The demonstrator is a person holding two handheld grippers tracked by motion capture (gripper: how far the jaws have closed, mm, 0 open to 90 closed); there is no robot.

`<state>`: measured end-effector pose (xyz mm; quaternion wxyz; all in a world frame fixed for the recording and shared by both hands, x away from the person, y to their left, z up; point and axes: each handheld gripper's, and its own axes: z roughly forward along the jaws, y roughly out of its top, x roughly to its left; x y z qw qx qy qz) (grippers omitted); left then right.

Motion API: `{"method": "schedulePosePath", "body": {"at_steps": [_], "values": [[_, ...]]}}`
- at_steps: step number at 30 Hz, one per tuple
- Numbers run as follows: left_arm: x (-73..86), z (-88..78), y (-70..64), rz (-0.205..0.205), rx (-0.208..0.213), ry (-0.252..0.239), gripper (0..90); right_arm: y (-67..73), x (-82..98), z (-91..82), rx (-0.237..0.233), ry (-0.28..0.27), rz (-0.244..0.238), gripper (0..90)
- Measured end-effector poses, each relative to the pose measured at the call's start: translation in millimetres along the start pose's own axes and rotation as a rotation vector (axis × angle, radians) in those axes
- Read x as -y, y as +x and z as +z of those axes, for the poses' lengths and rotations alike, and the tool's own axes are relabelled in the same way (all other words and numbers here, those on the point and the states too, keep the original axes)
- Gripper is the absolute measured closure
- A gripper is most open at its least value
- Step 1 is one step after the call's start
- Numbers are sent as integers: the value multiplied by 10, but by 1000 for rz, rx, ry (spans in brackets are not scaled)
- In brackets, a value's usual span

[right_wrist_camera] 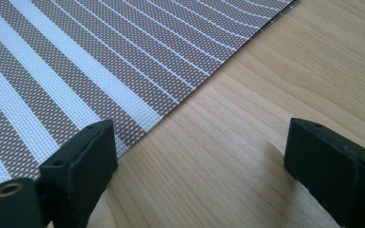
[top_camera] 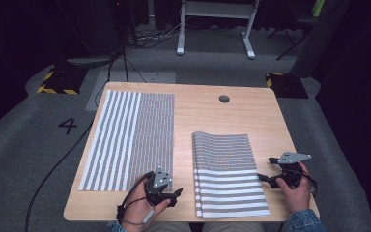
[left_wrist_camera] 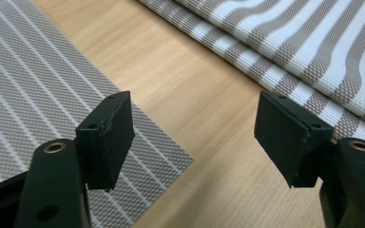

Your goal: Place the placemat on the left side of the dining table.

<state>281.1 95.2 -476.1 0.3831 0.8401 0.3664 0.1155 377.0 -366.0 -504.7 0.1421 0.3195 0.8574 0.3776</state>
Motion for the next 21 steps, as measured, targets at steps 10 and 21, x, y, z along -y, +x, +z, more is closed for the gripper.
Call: {"method": "schedulePosePath", "body": {"at_steps": [10,21], "values": [[54,225,-193,122,91,62,291,0,0,0,0,0,1,108],[91,319,-288,144,96,77,235,0,0,0,0,0,0,108]]}}
